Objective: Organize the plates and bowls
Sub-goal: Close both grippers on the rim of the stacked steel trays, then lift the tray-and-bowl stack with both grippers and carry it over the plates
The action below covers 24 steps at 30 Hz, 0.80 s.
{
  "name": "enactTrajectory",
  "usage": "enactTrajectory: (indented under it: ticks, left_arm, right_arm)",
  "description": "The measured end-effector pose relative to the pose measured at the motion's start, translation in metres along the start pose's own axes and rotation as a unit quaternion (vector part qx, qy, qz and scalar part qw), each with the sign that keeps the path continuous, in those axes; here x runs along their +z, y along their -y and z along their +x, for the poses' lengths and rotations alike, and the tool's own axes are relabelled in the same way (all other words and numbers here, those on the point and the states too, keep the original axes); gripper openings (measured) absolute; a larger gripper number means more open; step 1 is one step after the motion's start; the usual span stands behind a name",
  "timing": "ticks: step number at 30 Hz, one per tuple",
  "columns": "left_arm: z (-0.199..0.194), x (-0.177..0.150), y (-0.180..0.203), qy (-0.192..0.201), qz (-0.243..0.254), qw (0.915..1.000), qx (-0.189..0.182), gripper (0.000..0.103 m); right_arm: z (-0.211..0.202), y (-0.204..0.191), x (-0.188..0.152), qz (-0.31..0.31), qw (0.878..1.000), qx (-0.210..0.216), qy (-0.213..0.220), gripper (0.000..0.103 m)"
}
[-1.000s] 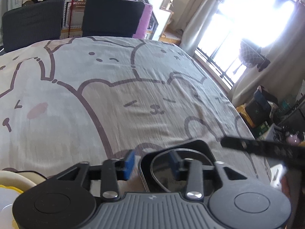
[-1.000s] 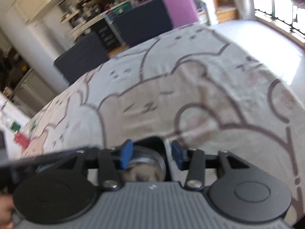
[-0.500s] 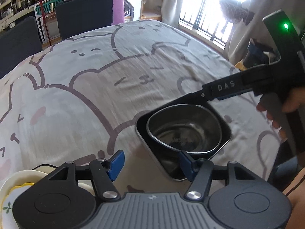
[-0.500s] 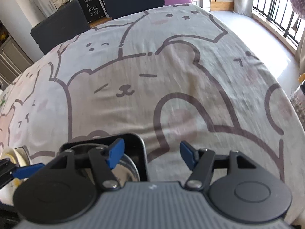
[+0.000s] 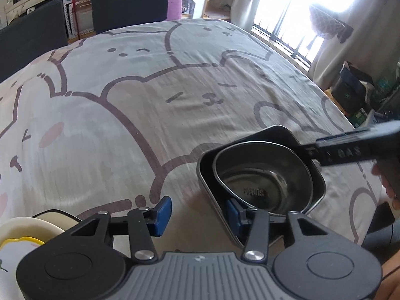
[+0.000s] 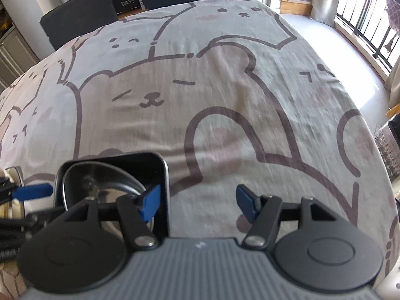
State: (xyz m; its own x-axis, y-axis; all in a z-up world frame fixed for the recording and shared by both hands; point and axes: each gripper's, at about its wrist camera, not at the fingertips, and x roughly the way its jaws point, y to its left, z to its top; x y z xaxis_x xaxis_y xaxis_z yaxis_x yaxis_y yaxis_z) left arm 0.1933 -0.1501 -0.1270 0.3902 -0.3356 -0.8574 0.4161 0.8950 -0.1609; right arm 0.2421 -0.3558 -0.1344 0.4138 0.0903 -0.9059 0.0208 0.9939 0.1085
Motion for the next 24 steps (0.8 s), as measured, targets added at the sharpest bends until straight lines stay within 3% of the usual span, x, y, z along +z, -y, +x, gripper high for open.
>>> enactTrajectory:
  ticks: [2,6,8,10,16,24]
  left_arm:
    - [0.001,0.001,-0.003,0.001,-0.013,0.9999,-0.006,0.044]
    - [0.001,0.002,-0.008,-0.001,-0.05,0.9981,-0.036,0.027]
    - [0.0,0.002,-0.007,-0.003,-0.053,0.9974,-0.049,0.017]
    - [-0.002,0.001,-0.003,-0.004,-0.046,0.9976,-0.051,0.015]
    - [-0.002,-0.003,-0.011,-0.013,-0.082,0.9937,-0.075,0.014]
    - [-0.003,-0.006,-0.016,-0.014,-0.107,0.9902,-0.089,0.012]
  right_arm:
    - [-0.003,0.0,-0.002,-0.011,1.0,0.011,0.003,0.066]
    - [-0.008,0.001,-0.006,-0.018,0.999,0.041,0.003,0.037]
    - [-0.011,-0.003,-0.007,-0.031,0.998,0.05,0.005,0.027]
    - [-0.014,-0.007,-0.008,-0.041,0.998,0.055,0.008,0.017]
    - [-0.019,-0.014,-0.01,-0.065,0.996,0.057,0.007,0.006]
    - [-0.019,-0.007,-0.013,-0.062,0.995,0.072,0.005,0.005]
